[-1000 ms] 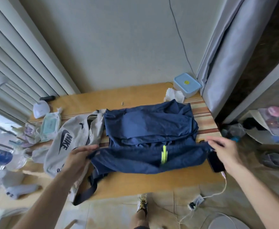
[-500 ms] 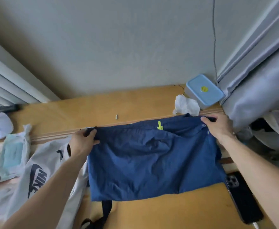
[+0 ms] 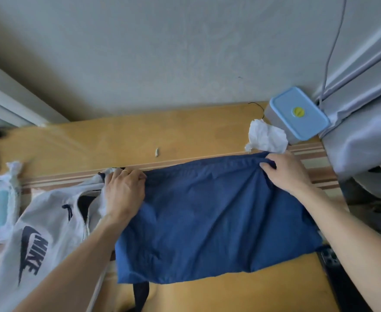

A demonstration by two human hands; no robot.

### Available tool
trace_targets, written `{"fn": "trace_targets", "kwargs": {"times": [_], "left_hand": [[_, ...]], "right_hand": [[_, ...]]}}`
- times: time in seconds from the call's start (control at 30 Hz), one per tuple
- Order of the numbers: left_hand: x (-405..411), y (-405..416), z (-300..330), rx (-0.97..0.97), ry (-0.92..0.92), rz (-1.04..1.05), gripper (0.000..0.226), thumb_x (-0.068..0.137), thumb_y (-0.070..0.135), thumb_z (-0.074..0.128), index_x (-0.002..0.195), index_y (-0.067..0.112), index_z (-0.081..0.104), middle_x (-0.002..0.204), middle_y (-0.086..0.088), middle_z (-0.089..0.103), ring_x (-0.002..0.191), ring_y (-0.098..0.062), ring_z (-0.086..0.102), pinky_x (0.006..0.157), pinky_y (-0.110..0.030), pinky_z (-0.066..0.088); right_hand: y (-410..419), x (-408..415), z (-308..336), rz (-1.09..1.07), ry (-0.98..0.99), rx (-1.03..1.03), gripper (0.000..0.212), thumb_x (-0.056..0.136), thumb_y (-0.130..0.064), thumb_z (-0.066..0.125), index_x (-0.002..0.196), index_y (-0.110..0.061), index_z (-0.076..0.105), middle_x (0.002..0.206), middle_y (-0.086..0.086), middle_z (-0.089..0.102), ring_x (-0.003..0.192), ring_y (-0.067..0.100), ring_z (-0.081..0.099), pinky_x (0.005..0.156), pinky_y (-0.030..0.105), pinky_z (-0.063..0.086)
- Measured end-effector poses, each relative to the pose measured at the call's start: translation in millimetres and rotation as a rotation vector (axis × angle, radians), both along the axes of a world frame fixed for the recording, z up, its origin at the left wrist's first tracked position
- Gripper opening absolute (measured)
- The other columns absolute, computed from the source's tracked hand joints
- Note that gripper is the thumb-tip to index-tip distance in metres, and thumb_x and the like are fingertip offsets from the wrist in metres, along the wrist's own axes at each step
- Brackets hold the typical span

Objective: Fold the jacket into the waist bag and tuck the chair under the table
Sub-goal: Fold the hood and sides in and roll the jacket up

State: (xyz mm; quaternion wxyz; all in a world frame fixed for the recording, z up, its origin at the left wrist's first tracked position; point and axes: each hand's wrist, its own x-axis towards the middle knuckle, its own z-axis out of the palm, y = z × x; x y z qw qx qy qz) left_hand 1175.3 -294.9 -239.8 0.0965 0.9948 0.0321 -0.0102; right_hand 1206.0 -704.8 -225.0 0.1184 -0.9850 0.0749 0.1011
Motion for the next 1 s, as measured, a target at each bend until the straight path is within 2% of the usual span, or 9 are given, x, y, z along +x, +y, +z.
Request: {"fn": "trace_targets", "kwargs": {"times": [0.07, 0.17, 0.27, 0.43, 0.53, 0.7, 0.8, 0.9, 1.0], "left_hand": [[-1, 1, 11, -0.042, -0.062, 0.146, 0.015, 0.092, 0.015, 0.058, 0.095, 0.013, 0.073, 0.098, -0.012, 0.073, 0.095, -0.041, 0.06, 0.084, -0.049, 0.043], [-17, -7, 26, -0.11, -0.117, 0.297, 0.017, 0.096, 0.02, 0.062, 0.11, 0.013, 0.067, 0.113, -0.015, 0.064, 0.104, -0.042, 0.056, 0.083, -0.052, 0.044], [-60, -26, 36, -0.119, -0.093, 0.28, 0.03, 0.094, 0.031, 0.066, 0.123, 0.02, 0.064, 0.123, -0.013, 0.06, 0.113, -0.039, 0.055, 0.087, -0.052, 0.043], [-142, -39, 39, -0.206, 0.038, 0.494, 0.053, 0.087, 0.037, 0.074, 0.131, 0.017, 0.052, 0.126, -0.013, 0.056, 0.115, -0.038, 0.055, 0.093, -0.054, 0.048], [-178, -48, 51, -0.409, 0.091, 0.764, 0.046, 0.085, 0.041, 0.075, 0.116, 0.017, 0.05, 0.114, -0.007, 0.058, 0.106, -0.035, 0.058, 0.09, -0.051, 0.049], [-209, -65, 58, -0.756, 0.532, 1.14, 0.054, 0.075, 0.061, 0.077, 0.084, 0.008, 0.073, 0.08, -0.009, 0.077, 0.082, -0.03, 0.073, 0.089, -0.046, 0.057], [-212, -74, 48, -1.134, 0.689, 1.318, 0.059, 0.068, 0.054, 0.089, 0.093, 0.003, 0.073, 0.087, -0.013, 0.08, 0.081, -0.03, 0.078, 0.09, -0.046, 0.061], [-193, -84, 36, -1.392, 0.416, 1.338, 0.04, 0.081, 0.024, 0.085, 0.111, 0.008, 0.064, 0.115, -0.014, 0.074, 0.096, -0.026, 0.073, 0.097, -0.041, 0.056], [-173, -101, 48, -1.373, 0.167, 1.191, 0.019, 0.089, 0.016, 0.076, 0.104, 0.018, 0.065, 0.122, -0.003, 0.071, 0.101, -0.016, 0.068, 0.096, -0.034, 0.05]], "right_hand": [[0, 10, 7, -0.09, -0.043, 0.011, 0.02, 0.092, -0.026, 0.063, 0.086, -0.008, 0.064, 0.082, 0.009, 0.061, 0.092, 0.039, 0.06, 0.064, 0.037, 0.044], [23, -2, 13, -0.098, -0.204, -0.056, 0.03, 0.091, -0.019, 0.064, 0.119, -0.009, 0.061, 0.119, 0.017, 0.06, 0.113, 0.041, 0.053, 0.085, 0.049, 0.049], [73, -43, 14, 0.142, -0.354, 0.051, 0.033, 0.098, -0.023, 0.052, 0.126, -0.009, 0.062, 0.133, 0.017, 0.058, 0.122, 0.04, 0.052, 0.104, 0.048, 0.043], [136, -121, -19, 0.404, -0.124, 0.103, 0.059, 0.103, -0.049, 0.037, 0.154, -0.02, 0.037, 0.165, 0.013, 0.025, 0.153, 0.034, 0.02, 0.122, 0.05, 0.024], [138, -127, -48, 0.374, -0.005, 0.046, 0.067, 0.102, -0.056, 0.027, 0.16, -0.021, 0.022, 0.169, 0.009, 0.009, 0.156, 0.029, 0.005, 0.123, 0.051, 0.022], [136, -128, -72, 0.39, -0.02, -0.013, 0.069, 0.102, -0.055, 0.024, 0.16, -0.019, 0.019, 0.17, 0.009, 0.003, 0.156, 0.029, 0.001, 0.124, 0.051, 0.017], [136, -130, -75, 0.405, -0.038, -0.025, 0.069, 0.103, -0.055, 0.023, 0.161, -0.019, 0.017, 0.17, 0.009, 0.0, 0.156, 0.028, -0.002, 0.124, 0.05, 0.014], [136, -129, -77, 0.386, -0.035, -0.016, 0.069, 0.102, -0.055, 0.025, 0.161, -0.019, 0.017, 0.17, 0.009, 0.001, 0.156, 0.028, -0.002, 0.125, 0.05, 0.013], [137, -128, -71, 0.407, -0.009, 0.018, 0.068, 0.102, -0.054, 0.025, 0.161, -0.02, 0.015, 0.17, 0.008, 0.0, 0.156, 0.027, -0.003, 0.125, 0.048, 0.008]]}}
